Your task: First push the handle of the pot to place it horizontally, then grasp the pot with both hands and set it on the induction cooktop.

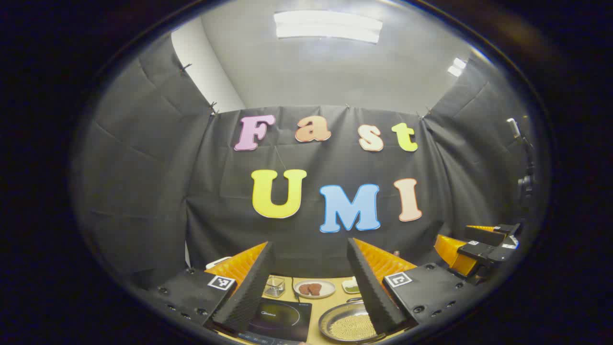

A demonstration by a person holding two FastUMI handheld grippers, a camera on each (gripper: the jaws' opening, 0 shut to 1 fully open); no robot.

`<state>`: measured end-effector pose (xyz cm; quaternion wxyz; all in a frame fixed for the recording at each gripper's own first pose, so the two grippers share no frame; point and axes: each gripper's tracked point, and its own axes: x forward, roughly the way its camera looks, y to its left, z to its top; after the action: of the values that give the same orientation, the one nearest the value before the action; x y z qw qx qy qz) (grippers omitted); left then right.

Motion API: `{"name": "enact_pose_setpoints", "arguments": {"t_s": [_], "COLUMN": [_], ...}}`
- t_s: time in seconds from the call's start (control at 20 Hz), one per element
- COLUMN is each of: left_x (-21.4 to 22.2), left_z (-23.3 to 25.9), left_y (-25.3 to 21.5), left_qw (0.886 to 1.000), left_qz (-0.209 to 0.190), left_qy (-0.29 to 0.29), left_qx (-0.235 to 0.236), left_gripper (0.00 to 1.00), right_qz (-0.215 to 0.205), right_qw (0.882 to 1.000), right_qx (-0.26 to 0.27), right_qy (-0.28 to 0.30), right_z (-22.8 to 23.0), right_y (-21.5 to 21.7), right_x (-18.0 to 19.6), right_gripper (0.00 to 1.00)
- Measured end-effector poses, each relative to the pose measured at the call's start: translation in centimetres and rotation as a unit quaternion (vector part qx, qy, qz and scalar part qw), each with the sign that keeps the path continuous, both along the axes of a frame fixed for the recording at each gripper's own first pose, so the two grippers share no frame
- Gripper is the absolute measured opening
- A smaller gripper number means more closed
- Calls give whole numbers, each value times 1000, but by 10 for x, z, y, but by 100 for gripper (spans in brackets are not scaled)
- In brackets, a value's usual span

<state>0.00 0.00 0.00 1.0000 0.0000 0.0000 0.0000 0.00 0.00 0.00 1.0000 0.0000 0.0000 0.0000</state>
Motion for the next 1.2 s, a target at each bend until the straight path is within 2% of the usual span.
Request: {"name": "enact_pose_setpoints", "arguments": {"t_s": [0.05, 0.1, 0.25, 0.4, 0.6, 0.8, 0.95, 1.1, 1.2], "left_x": [1, 0, 1, -1, -2, -2, -1, -1, 0], "left_z": [0, 1, -1, -1, 2, 2, 0, 0, 4], "left_y": [3, 6, 12, 17, 20, 20, 24, 28, 31], "left_qw": [1000, 1000, 1000, 1000, 1000, 1000, 1000, 1000, 1000], "left_qz": [3, 5, 13, 18, 22, 21, 23, 24, 23], "left_qy": [0, -1, 1, 1, -3, -6, -6, -8, -15], "left_qx": [-1, -3, -11, -10, 0, 4, 5, -2, -5], "left_gripper": [93, 100, 100, 93, 93, 100, 98, 100, 95], "right_qz": [0, -2, -1, -3, -3, 1, -1, -8, -12], "right_qw": [1000, 1000, 1000, 1000, 1000, 1000, 1000, 1000, 1000], "right_qx": [-3, -6, -10, -10, -5, -6, -9, -8, -10], "right_qy": [-1, -3, -8, -12, -6, -3, -5, -12, -12], "right_z": [1, 1, 5, 7, 3, 0, 2, 9, 10], "right_y": [0, 0, 2, 2, 3, 5, 4, 0, -1], "right_x": [1, 1, 3, 5, 7, 7, 7, 9, 11], "right_gripper": [97, 97, 97, 97, 97, 97, 97, 97, 97]}}
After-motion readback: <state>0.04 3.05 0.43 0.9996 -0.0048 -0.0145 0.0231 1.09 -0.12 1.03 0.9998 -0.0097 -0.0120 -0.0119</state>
